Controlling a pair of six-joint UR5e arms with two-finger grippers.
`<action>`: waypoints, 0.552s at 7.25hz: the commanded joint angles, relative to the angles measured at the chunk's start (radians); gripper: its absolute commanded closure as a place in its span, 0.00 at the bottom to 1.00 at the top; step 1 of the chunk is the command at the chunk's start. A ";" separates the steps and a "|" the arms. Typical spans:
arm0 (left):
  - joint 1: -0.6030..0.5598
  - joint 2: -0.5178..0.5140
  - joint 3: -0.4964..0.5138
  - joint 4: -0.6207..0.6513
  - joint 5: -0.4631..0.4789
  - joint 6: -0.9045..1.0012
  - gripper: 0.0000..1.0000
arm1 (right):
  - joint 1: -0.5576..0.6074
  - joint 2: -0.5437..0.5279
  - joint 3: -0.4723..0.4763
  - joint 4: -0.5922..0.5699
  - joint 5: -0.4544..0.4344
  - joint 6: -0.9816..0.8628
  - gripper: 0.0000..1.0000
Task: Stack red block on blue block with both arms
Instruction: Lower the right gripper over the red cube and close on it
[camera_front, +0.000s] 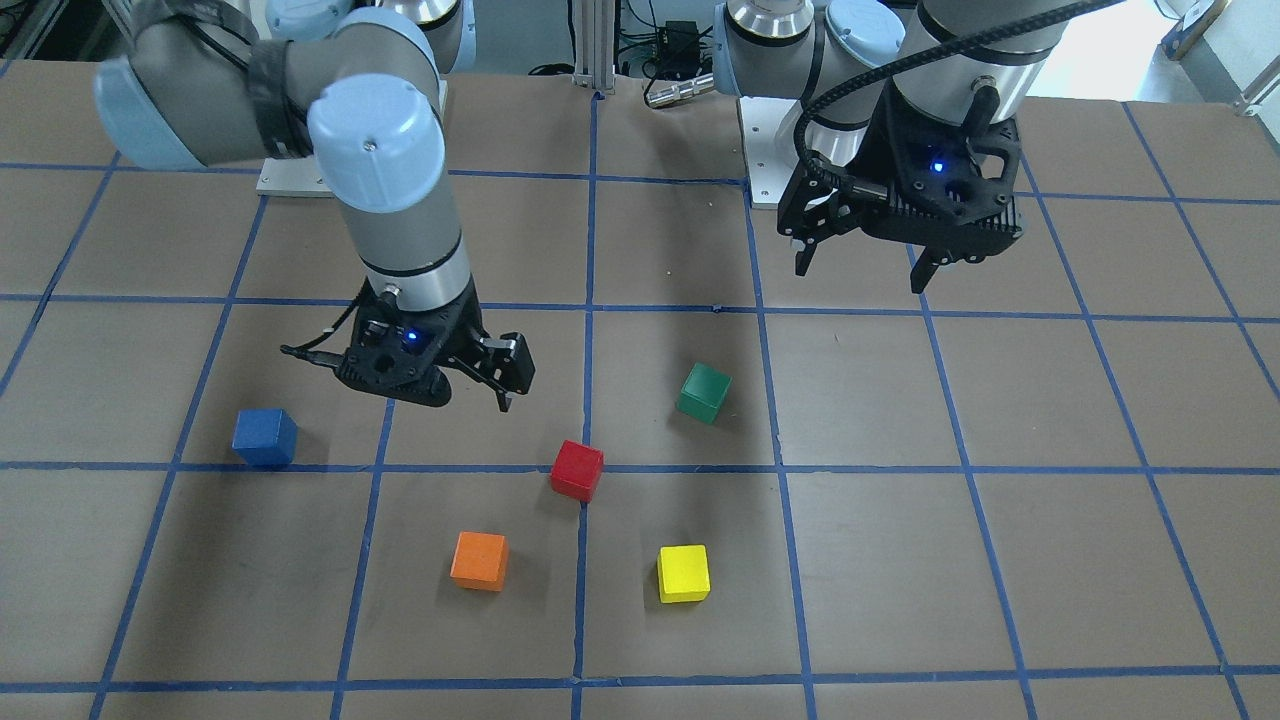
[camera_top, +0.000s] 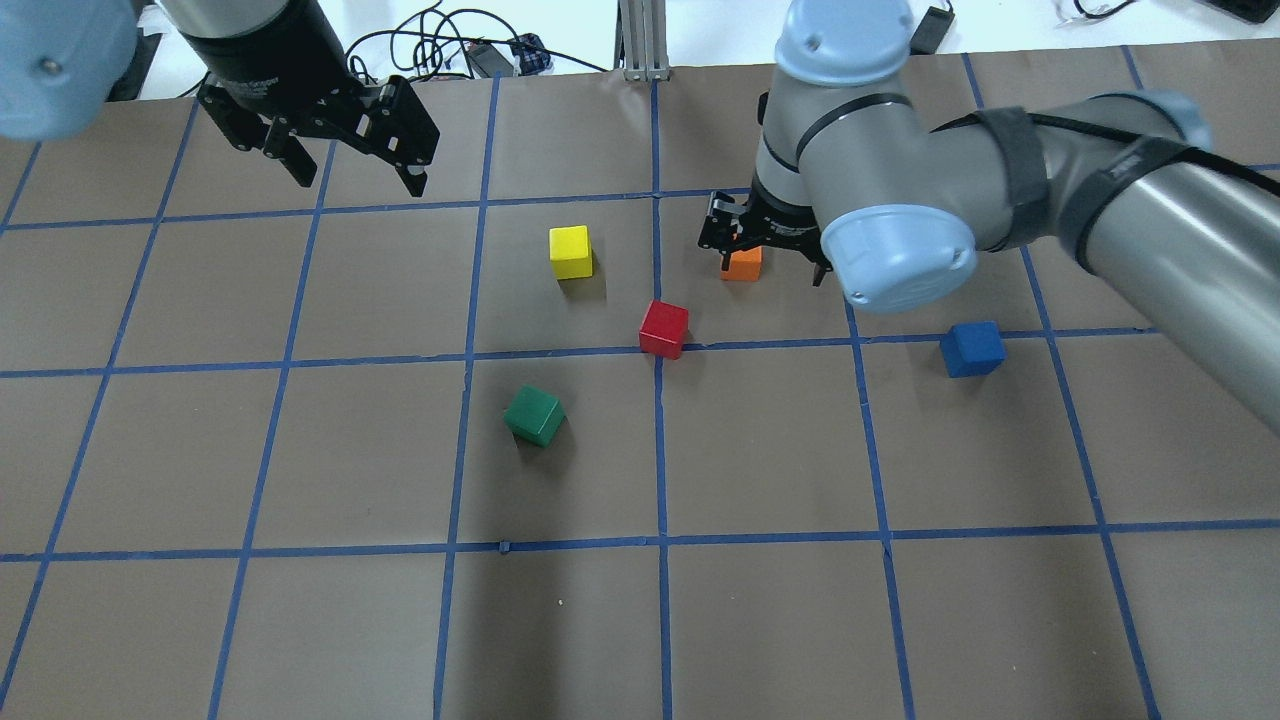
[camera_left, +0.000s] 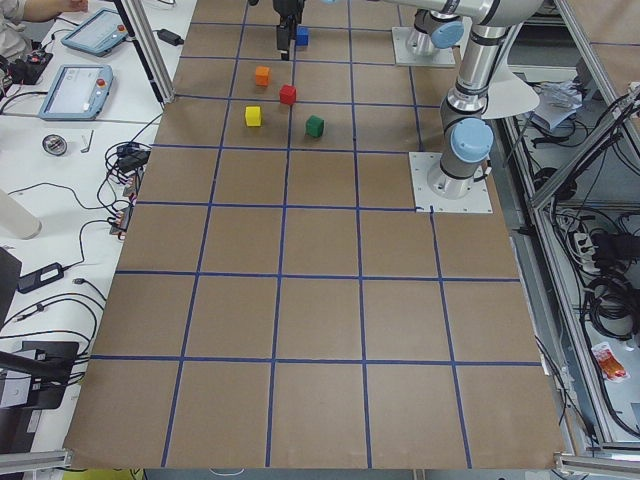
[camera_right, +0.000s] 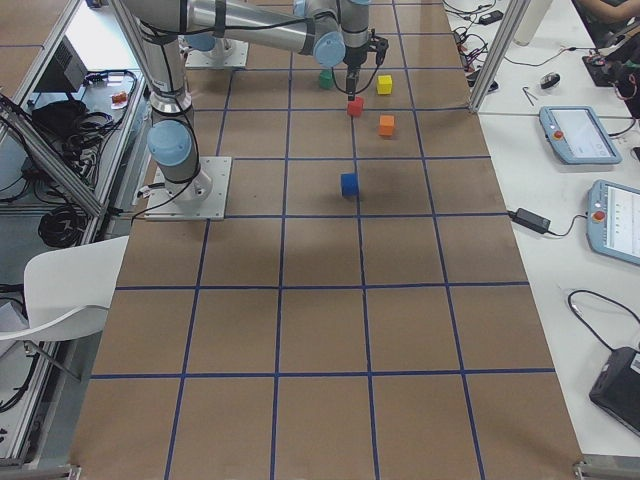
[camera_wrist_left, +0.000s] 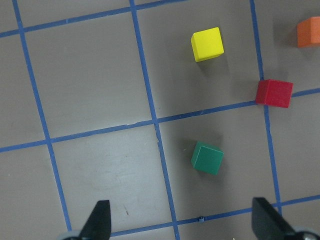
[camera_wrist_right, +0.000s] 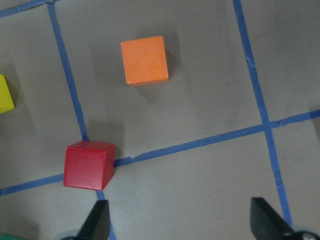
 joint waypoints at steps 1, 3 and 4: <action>0.010 0.045 -0.074 0.007 0.030 -0.002 0.00 | 0.042 0.122 -0.061 -0.066 0.000 0.080 0.00; 0.073 0.047 -0.074 0.009 0.046 -0.006 0.00 | 0.107 0.229 -0.147 -0.067 0.000 0.076 0.00; 0.072 0.049 -0.074 0.009 0.044 -0.021 0.00 | 0.113 0.262 -0.152 -0.064 0.000 0.071 0.00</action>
